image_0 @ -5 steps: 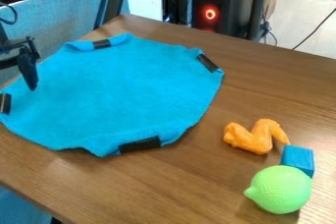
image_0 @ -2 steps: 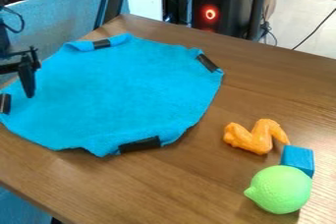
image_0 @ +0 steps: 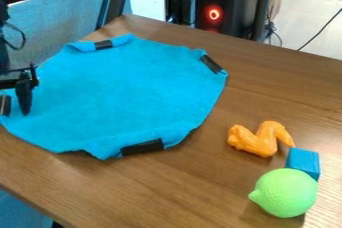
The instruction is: Fold the cloth from the bottom left to the top right
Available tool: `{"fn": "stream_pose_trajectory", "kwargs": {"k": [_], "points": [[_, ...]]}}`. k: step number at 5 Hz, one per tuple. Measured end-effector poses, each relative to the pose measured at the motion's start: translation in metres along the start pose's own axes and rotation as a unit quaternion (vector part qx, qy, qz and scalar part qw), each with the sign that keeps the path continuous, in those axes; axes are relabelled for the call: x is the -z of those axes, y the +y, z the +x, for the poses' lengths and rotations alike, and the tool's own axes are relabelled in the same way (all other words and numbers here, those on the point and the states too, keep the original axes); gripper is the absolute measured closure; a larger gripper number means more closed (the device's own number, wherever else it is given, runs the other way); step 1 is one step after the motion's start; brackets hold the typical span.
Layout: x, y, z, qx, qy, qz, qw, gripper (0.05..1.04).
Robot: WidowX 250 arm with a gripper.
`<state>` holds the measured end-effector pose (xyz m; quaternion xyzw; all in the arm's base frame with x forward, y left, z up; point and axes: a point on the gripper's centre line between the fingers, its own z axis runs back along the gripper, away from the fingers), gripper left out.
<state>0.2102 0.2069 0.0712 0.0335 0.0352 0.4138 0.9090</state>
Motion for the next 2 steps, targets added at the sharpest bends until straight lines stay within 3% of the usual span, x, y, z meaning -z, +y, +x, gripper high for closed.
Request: {"fn": "stream_pose_trajectory", "kwargs": {"k": [1,2], "points": [[0.0019,0.0018,-0.0010,0.014,-0.007,0.015,0.9998,0.415],[0.0009,-0.0011,-0.0021,0.035,-0.009,0.014,0.9993,0.712]]}}
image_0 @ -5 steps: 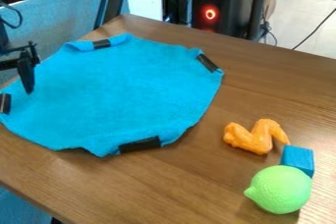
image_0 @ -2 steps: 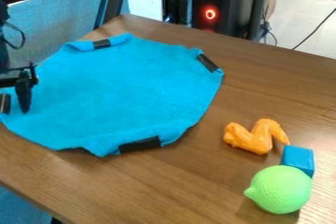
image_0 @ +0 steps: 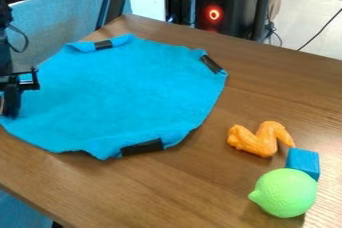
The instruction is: Fold the cloth from the bottom left to the top right
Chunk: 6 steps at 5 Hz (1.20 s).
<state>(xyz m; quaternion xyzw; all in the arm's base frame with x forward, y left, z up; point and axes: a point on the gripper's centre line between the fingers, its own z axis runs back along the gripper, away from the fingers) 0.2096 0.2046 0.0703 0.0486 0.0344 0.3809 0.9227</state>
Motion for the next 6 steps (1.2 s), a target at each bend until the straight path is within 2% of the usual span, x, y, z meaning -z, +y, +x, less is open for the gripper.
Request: {"fn": "stream_pose_trajectory", "kwargs": {"k": [1,2,3,4,5,6], "points": [[-0.011,-0.008,0.000,0.020,-0.018,-0.012,0.9996,0.921],[-0.034,-0.031,0.000,0.050,-0.042,-0.027,0.9975,1.015],[-0.056,-0.060,0.002,0.067,-0.055,-0.053,0.9948,1.029],[-0.078,-0.087,0.007,0.060,-0.053,-0.075,0.9940,1.029],[-0.083,-0.116,0.014,0.046,-0.027,-0.086,0.9949,1.029],[-0.091,-0.141,0.019,0.033,-0.014,-0.098,0.9945,1.029]]}}
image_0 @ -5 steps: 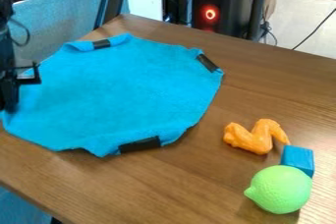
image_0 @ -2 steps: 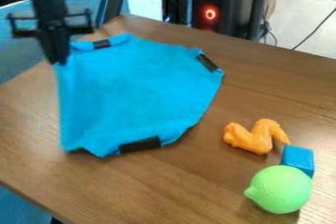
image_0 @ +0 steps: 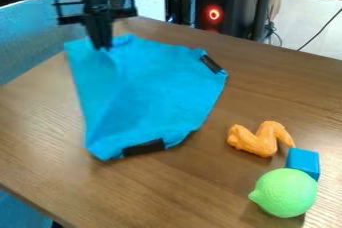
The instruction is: Fold the cloth from the bottom left to the top right
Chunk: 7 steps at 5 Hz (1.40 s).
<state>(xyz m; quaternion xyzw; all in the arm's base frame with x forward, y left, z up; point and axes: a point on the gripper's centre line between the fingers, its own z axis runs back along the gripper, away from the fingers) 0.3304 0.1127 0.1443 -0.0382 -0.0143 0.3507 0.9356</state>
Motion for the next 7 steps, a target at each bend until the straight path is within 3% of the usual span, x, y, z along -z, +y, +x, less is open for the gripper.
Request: {"fn": "stream_pose_trajectory", "kwargs": {"k": [1,3,5,6,7], "points": [[0.001,-0.026,0.005,-0.001,0.011,-0.010,0.9999,1.029],[-0.010,-0.073,0.015,-0.002,0.004,-0.042,0.9991,1.029],[-0.021,-0.097,0.028,-0.007,0.002,-0.073,0.9973,1.008],[-0.018,-0.108,0.028,-0.006,0.008,-0.069,0.9976,0.855],[-0.010,-0.111,0.028,-0.002,0.001,-0.066,0.9978,0.607]]}}
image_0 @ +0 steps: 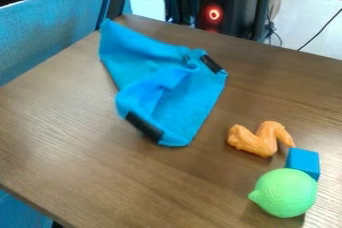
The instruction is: Fold the cloth from the bottom left to the top right
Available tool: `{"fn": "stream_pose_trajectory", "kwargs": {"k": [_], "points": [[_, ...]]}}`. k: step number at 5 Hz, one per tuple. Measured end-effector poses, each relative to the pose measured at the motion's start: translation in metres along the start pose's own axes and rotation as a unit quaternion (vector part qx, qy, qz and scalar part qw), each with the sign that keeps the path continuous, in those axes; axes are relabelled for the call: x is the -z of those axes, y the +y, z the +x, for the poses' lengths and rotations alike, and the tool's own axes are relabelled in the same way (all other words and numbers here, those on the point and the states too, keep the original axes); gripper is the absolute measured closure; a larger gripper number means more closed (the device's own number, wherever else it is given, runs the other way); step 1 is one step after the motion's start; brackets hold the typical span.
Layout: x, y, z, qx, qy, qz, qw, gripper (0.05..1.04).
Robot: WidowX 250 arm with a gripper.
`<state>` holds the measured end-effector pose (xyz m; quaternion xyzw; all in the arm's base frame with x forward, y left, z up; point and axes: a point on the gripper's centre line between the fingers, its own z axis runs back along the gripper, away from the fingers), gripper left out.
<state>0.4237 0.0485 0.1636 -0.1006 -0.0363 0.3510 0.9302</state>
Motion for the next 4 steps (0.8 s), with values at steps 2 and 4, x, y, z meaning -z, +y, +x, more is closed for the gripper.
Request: {"fn": "stream_pose_trajectory", "kwargs": {"k": [2,4], "points": [[-0.006,0.004,-0.005,0.036,-0.025,-0.009,0.9990,0.087],[-0.068,0.052,-0.014,0.226,-0.052,0.009,0.9726,0.084]]}}
